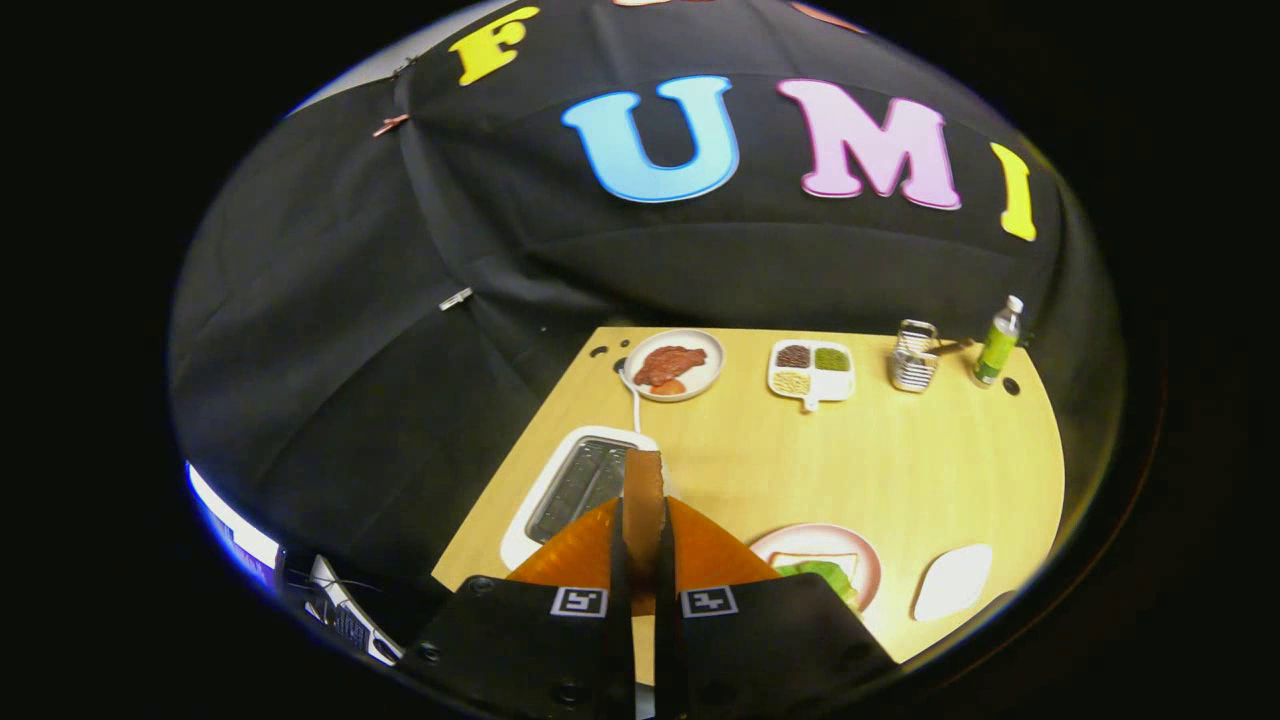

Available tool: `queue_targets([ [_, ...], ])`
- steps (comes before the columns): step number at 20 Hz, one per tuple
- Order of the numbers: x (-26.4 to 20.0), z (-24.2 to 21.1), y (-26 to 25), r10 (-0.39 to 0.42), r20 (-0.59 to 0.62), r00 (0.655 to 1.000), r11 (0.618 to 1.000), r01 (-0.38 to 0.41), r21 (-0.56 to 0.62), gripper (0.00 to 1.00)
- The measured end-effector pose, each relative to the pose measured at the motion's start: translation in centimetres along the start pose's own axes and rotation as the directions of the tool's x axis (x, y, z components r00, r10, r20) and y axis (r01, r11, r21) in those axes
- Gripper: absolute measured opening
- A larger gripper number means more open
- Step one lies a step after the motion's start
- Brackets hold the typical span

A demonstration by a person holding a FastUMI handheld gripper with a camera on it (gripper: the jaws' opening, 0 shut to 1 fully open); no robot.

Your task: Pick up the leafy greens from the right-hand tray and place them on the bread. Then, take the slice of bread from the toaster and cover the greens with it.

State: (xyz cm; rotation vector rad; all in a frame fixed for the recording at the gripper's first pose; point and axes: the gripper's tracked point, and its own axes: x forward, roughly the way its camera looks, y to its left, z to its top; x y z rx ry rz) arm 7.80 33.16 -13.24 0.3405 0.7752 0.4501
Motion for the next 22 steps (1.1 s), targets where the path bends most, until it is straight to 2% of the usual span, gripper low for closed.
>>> queue_targets([
  [8, 1.1, -7.0, -12.4, -0.152, -0.059, 0.987, 0.985, 0.156, 0.074, 0.12],
  [13, 4.2, -10.0, -11.9, -0.077, -0.085, 0.993, 0.975, 0.093, 0.204, 0.12],
  [17, 6.2, -10.7, -11.1, -0.030, -0.042, 0.999, 0.963, 0.041, 0.268, 0.12],
  [22, 7.8, -13.4, -13.8, -0.044, -0.056, 0.997, 0.929, 0.061, 0.365, 0.12],
])
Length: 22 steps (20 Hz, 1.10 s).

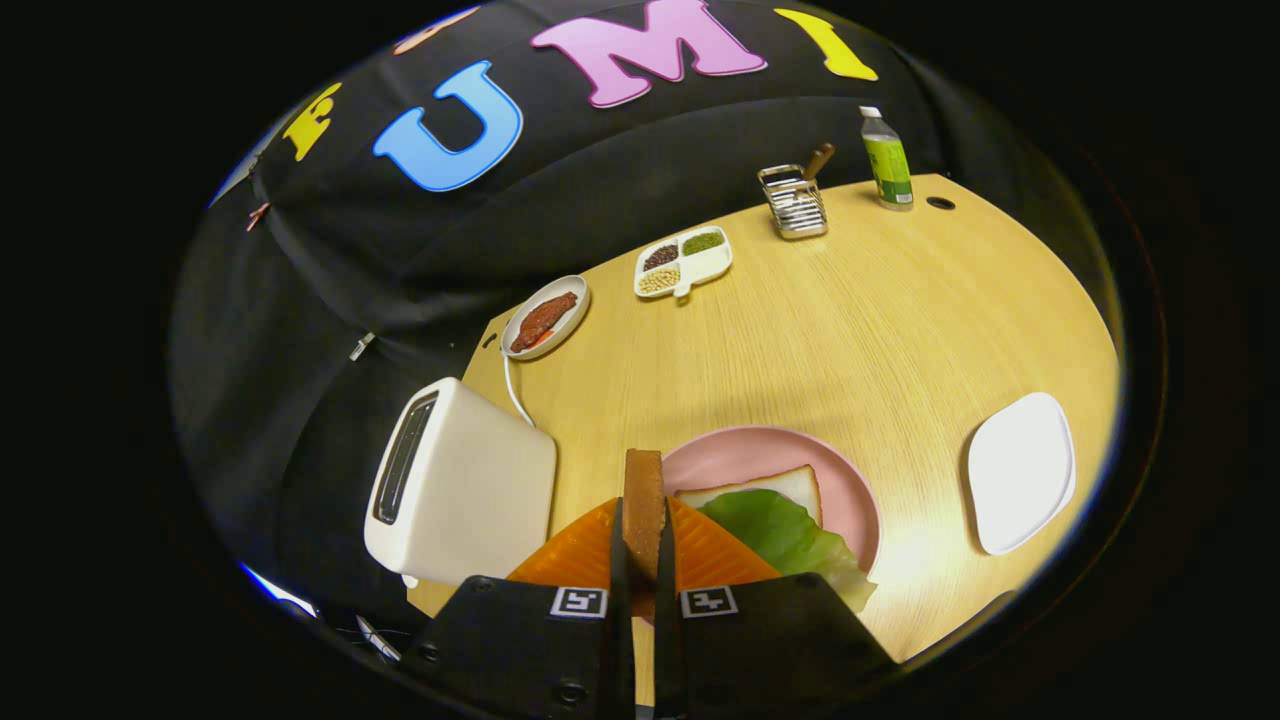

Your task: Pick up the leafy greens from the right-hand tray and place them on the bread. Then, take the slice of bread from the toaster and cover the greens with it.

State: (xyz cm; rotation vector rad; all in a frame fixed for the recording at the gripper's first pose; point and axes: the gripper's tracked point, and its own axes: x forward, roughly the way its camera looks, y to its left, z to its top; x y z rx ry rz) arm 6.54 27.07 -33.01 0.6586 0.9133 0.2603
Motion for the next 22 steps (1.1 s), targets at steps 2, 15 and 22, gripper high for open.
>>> queue_targets([
  [2, 0.6, -0.7, -2.0, -0.033, -0.020, 0.999, 0.999, 0.033, -0.006, 0.12],
  [15, 1.5, -0.8, -8.3, -0.160, -0.033, 0.987, 0.969, 0.151, -0.198, 0.51],
  [22, 0.9, -0.4, -10.2, -0.214, 0.000, 0.977, 0.921, 0.202, -0.334, 0.79],
])
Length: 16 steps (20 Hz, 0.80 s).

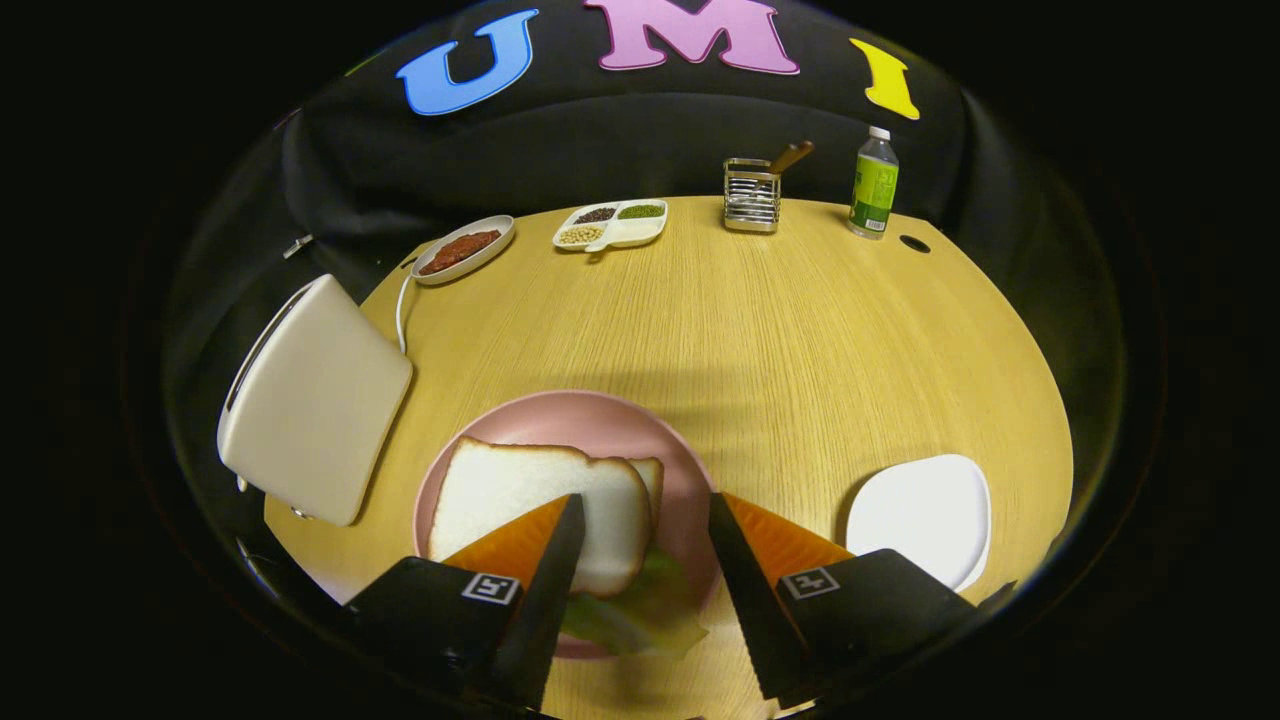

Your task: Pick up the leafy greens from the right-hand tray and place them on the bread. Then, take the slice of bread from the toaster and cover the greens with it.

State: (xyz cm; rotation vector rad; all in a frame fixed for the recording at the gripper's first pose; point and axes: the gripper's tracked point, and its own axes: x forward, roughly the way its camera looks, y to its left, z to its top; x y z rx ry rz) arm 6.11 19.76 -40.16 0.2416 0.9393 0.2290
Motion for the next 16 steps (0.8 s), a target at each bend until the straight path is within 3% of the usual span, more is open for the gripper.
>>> queue_targets([
  [3, -0.9, 0.2, -0.6, -0.014, 0.016, 1.000, 0.998, 0.014, -0.055, 0.98],
  [4, -1.5, 0.3, -0.6, -0.013, 0.022, 1.000, 0.998, 0.015, -0.067, 1.00],
  [16, -11.8, 9.1, -1.4, 0.008, 0.255, 0.967, 0.989, 0.029, -0.142, 1.00],
])
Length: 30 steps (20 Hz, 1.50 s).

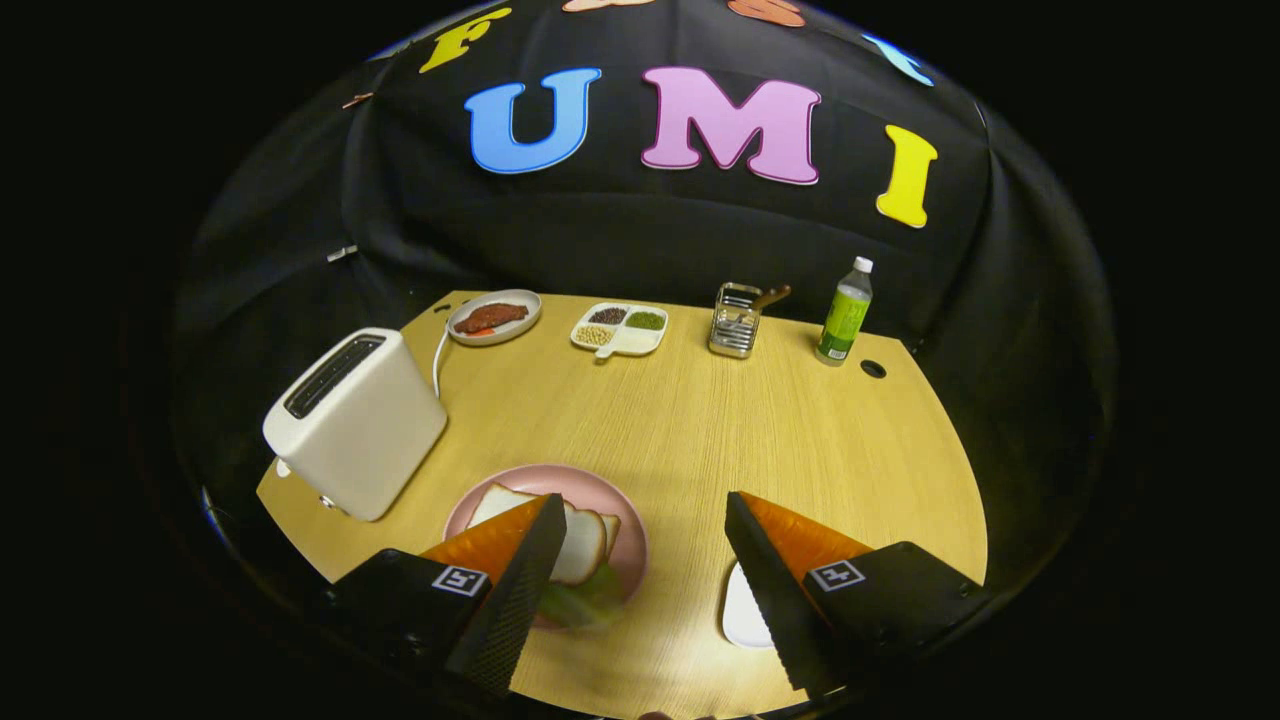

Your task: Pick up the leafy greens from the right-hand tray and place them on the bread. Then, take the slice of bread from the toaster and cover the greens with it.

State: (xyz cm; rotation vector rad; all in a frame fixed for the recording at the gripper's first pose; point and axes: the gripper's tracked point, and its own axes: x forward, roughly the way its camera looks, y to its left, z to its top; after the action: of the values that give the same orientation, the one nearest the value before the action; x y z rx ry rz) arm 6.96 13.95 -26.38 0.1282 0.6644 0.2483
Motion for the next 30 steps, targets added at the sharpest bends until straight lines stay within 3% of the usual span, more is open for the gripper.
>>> queue_targets([
  [10, -5.1, 7.2, 0.8, -0.006, 0.193, 0.981, 0.998, 0.016, -0.053, 1.00],
  [16, -8.7, 10.9, 1.4, 0.020, 0.328, 0.945, 0.997, 0.007, -0.080, 0.97],
  [30, -10.7, 11.9, 0.8, 0.001, 0.377, 0.926, 0.996, 0.032, -0.083, 0.97],
])
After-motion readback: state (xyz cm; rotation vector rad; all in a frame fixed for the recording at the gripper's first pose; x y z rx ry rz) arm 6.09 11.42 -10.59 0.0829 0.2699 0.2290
